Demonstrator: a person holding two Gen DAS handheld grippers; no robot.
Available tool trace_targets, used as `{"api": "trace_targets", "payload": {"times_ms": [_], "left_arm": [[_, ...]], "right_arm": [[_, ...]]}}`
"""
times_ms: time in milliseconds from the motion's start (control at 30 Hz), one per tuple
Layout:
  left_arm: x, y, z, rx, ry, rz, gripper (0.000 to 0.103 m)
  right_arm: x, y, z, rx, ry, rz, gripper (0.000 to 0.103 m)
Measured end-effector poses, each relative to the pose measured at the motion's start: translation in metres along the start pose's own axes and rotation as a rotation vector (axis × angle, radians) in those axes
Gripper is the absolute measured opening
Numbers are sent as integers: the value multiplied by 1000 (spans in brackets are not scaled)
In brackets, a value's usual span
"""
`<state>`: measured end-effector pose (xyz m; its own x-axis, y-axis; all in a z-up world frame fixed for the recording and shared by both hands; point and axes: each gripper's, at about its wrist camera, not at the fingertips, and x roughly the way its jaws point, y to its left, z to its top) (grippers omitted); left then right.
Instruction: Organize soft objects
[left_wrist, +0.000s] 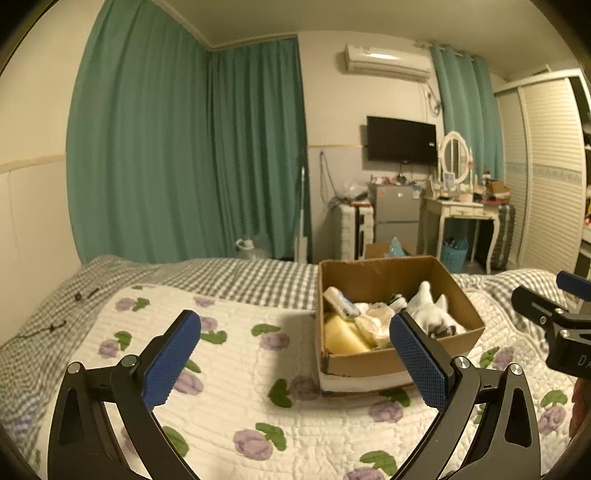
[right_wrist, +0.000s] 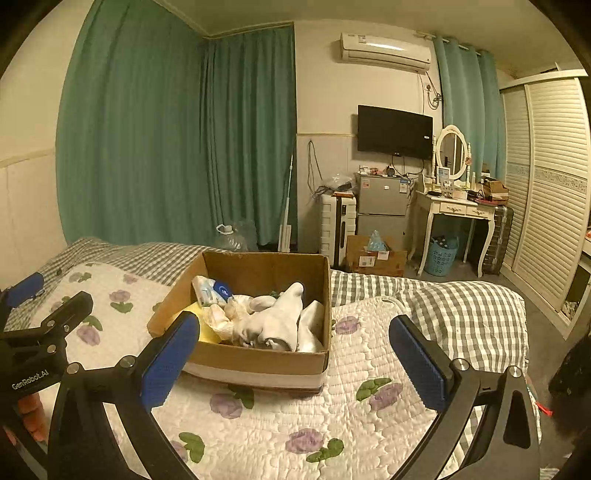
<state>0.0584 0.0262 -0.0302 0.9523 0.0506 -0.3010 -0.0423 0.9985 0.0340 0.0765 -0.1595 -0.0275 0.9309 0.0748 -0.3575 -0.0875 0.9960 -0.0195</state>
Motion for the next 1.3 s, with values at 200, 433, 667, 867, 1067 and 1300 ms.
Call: {"api": "trace_targets", "payload": {"times_ms": [200,433,667,867,1067,1300], "left_arm": [[4,1,-4,-9,21,-14,103],[6,1,-4,-12,36,-17,103],[7,1,-6,-9,52,-21,103],[7,1,-6,-15,53,-19,103],[7,1,-6,-10,50,-18,103],[7,1,-6,-10,50,-17,103]], "right_arm": [[5,-1,-4,3,6,-10,103],[5,1,-5,-7,5,-12,103],[5,3,-5,-11,5,-14,103],[4,4,-6,-17,6,-23,103],[4,3,-6,-20,5,-29,103],[4,3,-6,-21,10,-30,103]]}}
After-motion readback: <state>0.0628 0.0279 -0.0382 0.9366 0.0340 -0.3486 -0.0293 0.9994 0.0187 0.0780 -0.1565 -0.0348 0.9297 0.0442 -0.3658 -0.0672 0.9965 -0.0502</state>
